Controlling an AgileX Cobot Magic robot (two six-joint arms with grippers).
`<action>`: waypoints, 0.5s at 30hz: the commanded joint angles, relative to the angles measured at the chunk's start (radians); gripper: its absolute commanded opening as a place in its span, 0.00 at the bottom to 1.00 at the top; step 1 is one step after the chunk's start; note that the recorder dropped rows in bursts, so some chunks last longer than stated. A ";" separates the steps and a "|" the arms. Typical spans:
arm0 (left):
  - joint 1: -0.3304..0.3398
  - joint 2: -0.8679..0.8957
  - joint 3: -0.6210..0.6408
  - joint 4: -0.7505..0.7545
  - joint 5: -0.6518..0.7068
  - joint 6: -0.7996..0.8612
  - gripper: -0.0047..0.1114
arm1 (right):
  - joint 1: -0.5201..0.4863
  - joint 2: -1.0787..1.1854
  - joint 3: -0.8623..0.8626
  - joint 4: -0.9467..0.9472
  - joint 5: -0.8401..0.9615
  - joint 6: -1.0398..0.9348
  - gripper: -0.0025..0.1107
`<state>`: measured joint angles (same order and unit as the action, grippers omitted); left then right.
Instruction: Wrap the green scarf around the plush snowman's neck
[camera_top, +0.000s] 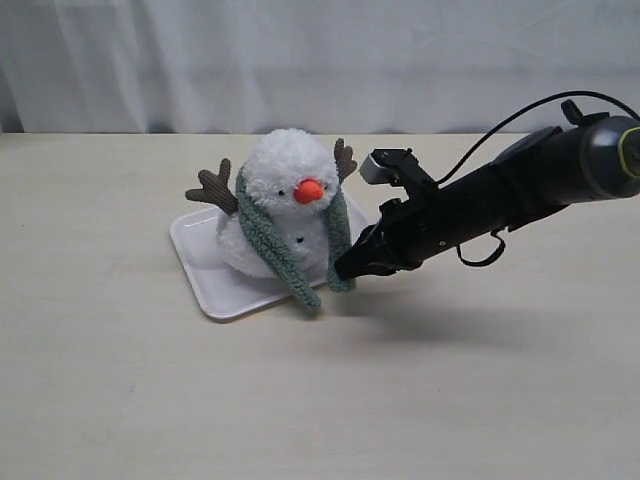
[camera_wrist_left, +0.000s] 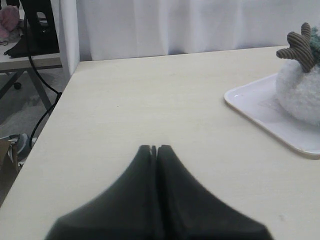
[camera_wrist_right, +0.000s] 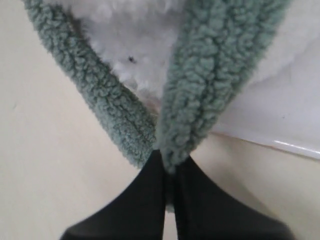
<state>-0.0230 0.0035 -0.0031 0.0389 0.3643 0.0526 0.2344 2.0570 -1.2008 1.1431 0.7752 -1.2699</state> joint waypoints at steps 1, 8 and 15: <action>0.000 -0.004 0.003 0.001 -0.010 -0.004 0.04 | 0.001 -0.011 0.020 -0.008 -0.022 0.003 0.06; 0.000 -0.004 0.003 0.001 -0.010 -0.004 0.04 | 0.001 -0.011 0.020 0.011 -0.038 0.003 0.06; 0.000 -0.004 0.003 0.001 -0.010 -0.004 0.04 | 0.001 -0.011 0.020 0.018 -0.014 0.003 0.06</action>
<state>-0.0230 0.0035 -0.0031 0.0389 0.3643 0.0526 0.2344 2.0570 -1.1848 1.1556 0.7499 -1.2676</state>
